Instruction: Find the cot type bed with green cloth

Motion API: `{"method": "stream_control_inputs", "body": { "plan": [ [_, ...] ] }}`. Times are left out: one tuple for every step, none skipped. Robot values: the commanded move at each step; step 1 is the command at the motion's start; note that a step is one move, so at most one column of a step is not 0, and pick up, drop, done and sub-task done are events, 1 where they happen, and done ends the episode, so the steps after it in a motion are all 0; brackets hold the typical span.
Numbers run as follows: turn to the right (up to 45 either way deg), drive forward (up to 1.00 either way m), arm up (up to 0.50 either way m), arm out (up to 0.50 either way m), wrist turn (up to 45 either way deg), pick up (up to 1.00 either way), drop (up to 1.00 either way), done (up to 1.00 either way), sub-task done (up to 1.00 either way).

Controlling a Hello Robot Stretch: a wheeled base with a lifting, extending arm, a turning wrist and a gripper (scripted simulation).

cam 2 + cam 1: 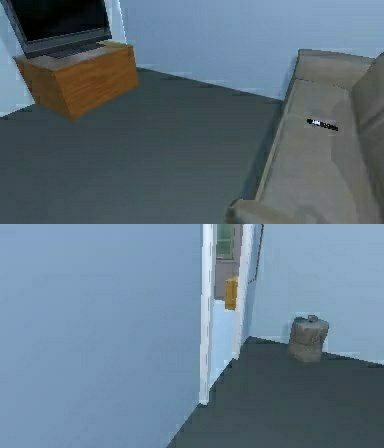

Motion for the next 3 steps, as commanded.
{"method": "stream_control_inputs", "body": {
  "plan": [
    [-3.0, 0.0, 0.0, 0.0, 0.0, 0.0, 0.0, 0.0, 0.0],
    [0.0, 0.3, 0.0, 0.0, 0.0, 0.0, 0.0, 0.0, 0.0],
    [42.0, 0.0, 0.0, 0.0, 0.0, 0.0, 0.0, 0.0, 0.0]
  ]
}}
